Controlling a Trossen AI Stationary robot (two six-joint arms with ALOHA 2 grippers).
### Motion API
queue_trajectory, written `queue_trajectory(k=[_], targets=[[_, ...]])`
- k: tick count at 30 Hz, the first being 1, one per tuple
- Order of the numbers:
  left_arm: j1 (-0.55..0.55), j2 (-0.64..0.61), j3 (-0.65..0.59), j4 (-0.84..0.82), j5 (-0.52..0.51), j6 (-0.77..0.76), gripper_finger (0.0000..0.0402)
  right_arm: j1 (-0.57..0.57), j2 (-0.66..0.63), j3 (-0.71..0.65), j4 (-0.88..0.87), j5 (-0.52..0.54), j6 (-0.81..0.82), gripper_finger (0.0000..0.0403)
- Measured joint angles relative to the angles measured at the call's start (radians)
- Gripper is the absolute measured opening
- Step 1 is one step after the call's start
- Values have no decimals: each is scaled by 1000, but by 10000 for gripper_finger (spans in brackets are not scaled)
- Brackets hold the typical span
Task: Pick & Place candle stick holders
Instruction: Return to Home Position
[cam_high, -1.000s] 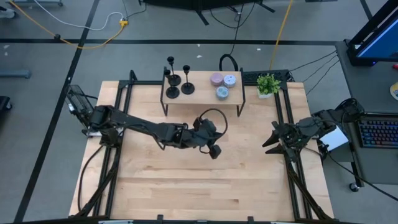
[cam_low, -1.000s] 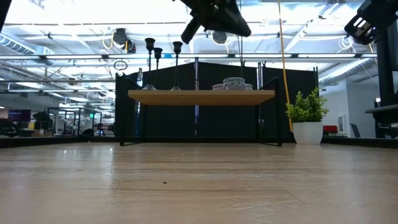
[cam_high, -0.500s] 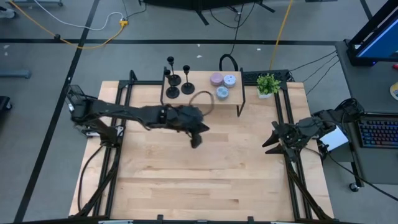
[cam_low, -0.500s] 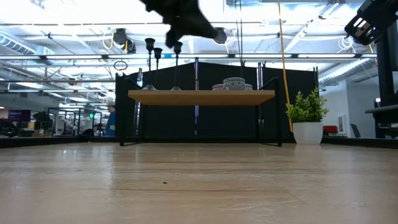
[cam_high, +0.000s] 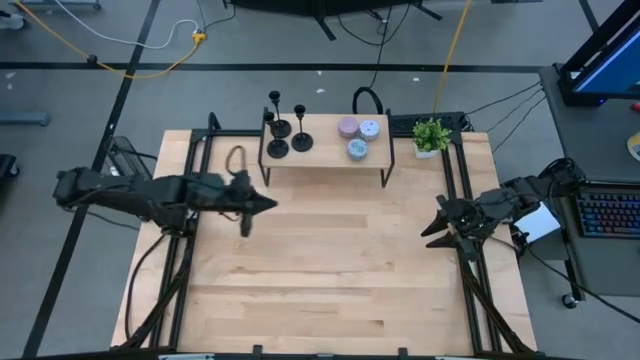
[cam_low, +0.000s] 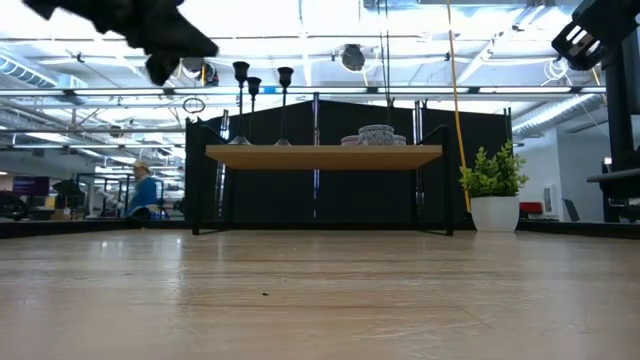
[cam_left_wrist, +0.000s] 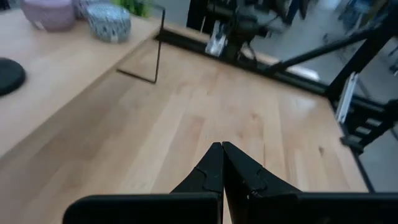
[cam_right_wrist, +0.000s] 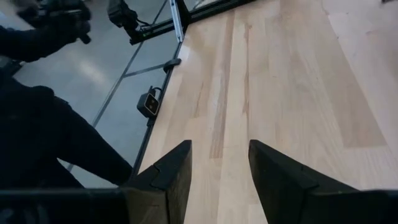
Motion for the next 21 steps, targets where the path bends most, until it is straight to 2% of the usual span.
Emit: queue_trajectory(k=[9, 15, 21], targets=[[-5, -336, -200, 2, -2, 3, 0, 0, -1, 0, 115, -3, -168, 150], [-5, -508, -298, -33, -1, 3, 1, 0, -1, -2, 129, 2, -193, 150], [-5, -640, -382, -38, -1, 1, 1, 0, -34, -131, 298, 0, -242, 150]])
